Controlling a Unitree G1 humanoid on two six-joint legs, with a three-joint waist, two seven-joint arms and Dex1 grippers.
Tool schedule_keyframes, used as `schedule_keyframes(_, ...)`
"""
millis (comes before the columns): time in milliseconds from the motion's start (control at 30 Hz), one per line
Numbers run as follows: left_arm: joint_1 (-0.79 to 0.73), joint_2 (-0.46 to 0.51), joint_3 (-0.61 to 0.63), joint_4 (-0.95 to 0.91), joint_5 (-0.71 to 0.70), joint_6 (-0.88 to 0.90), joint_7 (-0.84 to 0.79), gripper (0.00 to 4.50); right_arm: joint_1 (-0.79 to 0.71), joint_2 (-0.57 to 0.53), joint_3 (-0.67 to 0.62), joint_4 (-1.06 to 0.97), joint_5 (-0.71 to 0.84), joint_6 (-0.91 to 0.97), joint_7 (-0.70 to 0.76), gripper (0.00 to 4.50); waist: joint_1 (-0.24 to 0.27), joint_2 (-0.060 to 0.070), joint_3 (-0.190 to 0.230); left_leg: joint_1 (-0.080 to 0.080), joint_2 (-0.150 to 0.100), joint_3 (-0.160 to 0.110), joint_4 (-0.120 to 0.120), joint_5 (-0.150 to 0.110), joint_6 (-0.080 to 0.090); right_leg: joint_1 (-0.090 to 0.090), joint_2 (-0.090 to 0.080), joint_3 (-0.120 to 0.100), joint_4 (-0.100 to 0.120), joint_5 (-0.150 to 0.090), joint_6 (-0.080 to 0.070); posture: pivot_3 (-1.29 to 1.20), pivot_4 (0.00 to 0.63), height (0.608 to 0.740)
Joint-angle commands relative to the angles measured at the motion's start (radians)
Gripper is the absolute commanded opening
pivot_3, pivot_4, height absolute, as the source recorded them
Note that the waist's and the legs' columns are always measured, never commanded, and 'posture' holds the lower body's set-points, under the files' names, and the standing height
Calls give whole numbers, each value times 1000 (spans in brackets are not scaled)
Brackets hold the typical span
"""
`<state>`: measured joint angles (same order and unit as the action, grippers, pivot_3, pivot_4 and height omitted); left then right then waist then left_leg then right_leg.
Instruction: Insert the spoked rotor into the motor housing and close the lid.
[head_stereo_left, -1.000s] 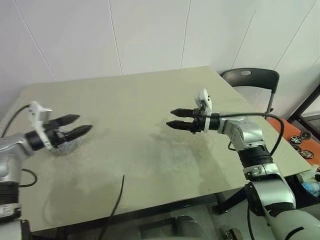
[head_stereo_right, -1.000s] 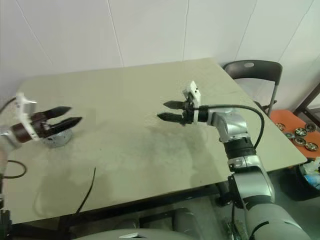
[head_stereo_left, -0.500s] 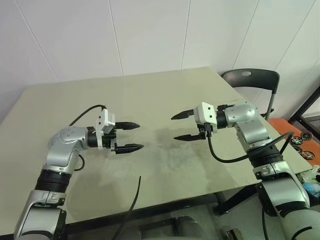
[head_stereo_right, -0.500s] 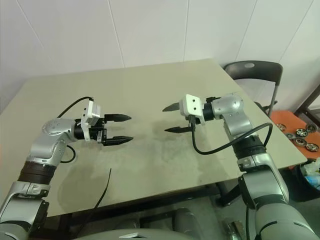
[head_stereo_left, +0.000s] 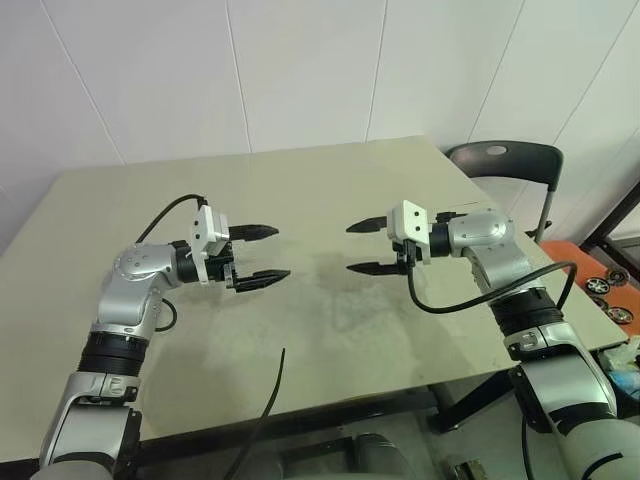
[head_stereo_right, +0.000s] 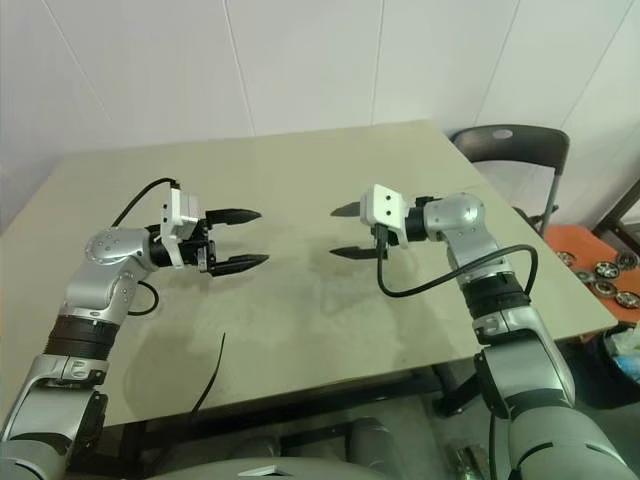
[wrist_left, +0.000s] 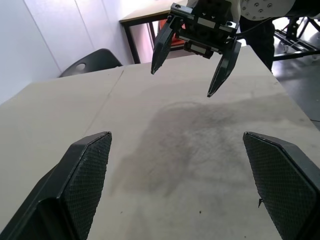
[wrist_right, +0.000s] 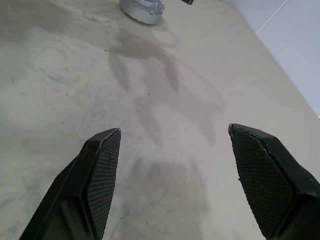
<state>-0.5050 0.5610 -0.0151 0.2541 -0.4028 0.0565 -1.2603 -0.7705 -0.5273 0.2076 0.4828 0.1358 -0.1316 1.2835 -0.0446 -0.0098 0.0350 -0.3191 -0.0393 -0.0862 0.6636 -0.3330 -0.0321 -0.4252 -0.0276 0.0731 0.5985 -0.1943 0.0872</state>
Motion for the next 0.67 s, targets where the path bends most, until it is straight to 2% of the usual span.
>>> schedule_keyframes(33,-23,14,34,2,-5,-14,3,4480,-31,0,-31,-35,21,5,-2,3603,1,0,0,0,0,0,0,0,0,0,0,0,0,0,0,0,0,740)
schedule_keyframes(233,-46,16,45,25,-14,-7,1,4480,-56,-6,-43,-47,49,69,15,3603,2,0,0,0,0,0,0,0,0,0,0,0,0,0,0,0,0,740)
schedule_keyframes(667,-8,4,55,-11,-17,8,20,4480,-54,3,-33,-28,2,63,-20,3603,0,0,0,0,0,0,0,0,0,0,0,0,0,0,0,0,0,740)
